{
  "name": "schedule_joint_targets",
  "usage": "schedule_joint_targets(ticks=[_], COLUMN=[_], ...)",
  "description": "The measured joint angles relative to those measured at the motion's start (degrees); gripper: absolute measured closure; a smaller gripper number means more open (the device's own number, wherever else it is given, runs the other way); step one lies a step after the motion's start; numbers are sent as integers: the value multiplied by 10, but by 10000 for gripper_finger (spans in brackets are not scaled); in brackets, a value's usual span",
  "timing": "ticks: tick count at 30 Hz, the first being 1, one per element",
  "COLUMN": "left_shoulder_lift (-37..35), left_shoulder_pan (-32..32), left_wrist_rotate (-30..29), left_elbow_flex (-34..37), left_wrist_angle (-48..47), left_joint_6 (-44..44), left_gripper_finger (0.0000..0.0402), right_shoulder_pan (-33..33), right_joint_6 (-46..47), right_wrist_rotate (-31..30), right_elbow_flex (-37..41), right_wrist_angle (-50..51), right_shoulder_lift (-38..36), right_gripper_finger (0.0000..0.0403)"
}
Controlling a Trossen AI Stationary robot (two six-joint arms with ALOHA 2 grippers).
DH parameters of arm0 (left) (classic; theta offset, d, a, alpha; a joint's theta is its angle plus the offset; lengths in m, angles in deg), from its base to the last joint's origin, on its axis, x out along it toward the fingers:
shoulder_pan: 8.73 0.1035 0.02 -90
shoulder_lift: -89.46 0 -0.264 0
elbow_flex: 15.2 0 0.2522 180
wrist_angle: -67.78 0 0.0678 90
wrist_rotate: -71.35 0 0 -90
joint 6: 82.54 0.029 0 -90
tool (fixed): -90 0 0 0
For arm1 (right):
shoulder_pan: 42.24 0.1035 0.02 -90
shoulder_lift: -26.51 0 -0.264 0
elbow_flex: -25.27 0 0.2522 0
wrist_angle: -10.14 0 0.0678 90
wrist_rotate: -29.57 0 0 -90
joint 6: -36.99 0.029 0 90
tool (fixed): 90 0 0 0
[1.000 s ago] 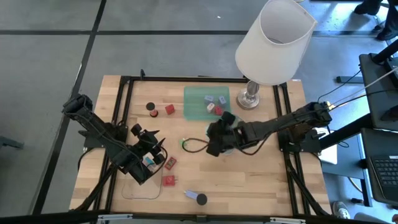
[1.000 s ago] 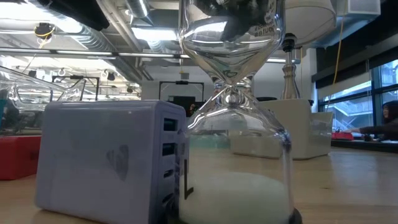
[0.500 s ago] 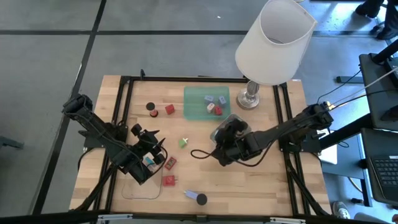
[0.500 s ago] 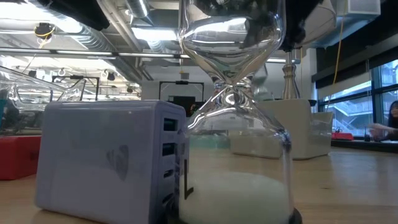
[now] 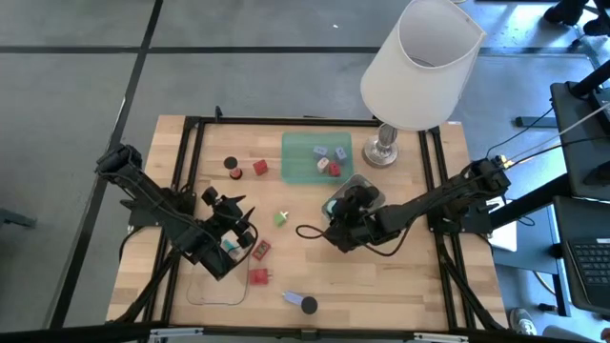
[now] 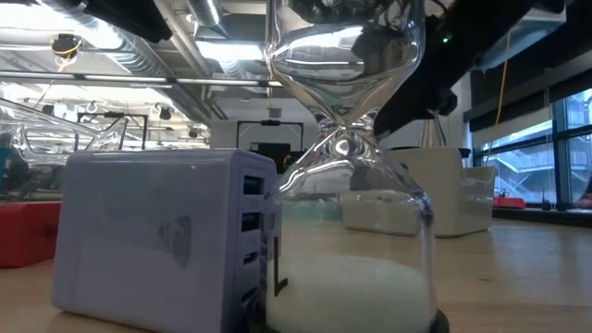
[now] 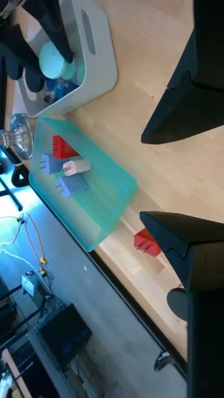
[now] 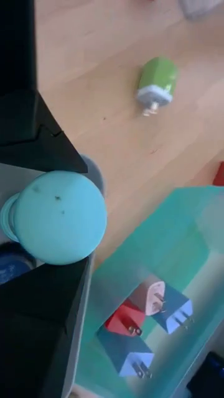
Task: Pick & Place Office items
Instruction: Put the light blue hourglass into the gray bin, then put the red hourglass into the gray bin
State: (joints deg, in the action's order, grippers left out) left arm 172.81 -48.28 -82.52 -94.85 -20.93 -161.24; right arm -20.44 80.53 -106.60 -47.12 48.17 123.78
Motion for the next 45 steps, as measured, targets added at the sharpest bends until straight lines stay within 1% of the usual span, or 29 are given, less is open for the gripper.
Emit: schedule_joint_targets(ticks=[6, 13, 18, 22, 26, 29, 32, 34, 35, 37, 41, 43, 45], left_shoulder_lift=[0, 0, 0, 0, 0, 0, 0, 0, -3, -16, -35, -45, -58], left_shoulder_pan=[3, 3, 3, 3, 3, 4, 7, 17, 27, 57, 142, 193, 243], left_wrist_rotate=[0, 0, -1, -2, -12, -33, -57, -57, -46, 4, 87, 123, 148], left_elbow_flex=[0, 0, 0, 0, 0, 0, 0, -1, -3, -7, -7, -6, 2], left_wrist_angle=[0, 0, 0, 0, 0, 0, 0, -1, -6, -16, -65, -92, -110], left_joint_6=[15, 15, 15, 15, 15, 15, 17, 25, 25, 14, 30, 48, 87], left_gripper_finger=[217, 217, 217, 217, 217, 217, 217, 217, 217, 217, 217, 217, 217], right_shoulder_pan=[-11, -11, -11, -11, -11, -11, -11, -11, -11, -10, -5, -2, 0], right_joint_6=[24, 40, 65, 64, 25, -19, -42, -53, -58, -72, -98, -102, -101], right_wrist_rotate=[-6, -3, 5, 5, 5, 7, 16, 36, 45, 59, 73, 80, 83], right_elbow_flex=[26, 29, 29, 28, 10, -15, -49, -70, -79, -92, -105, -105, -105], right_wrist_angle=[-49, -50, -51, -50, -46, -24, 22, 54, 66, 83, 90, 91, 93], right_shoulder_lift=[0, 0, 0, 0, 0, -14, -38, -57, -66, -82, -110, -120, -125], right_gripper_finger=[191, 185, 144, 109, 83, 69, 62, 61, 61, 61, 60, 60, 60])
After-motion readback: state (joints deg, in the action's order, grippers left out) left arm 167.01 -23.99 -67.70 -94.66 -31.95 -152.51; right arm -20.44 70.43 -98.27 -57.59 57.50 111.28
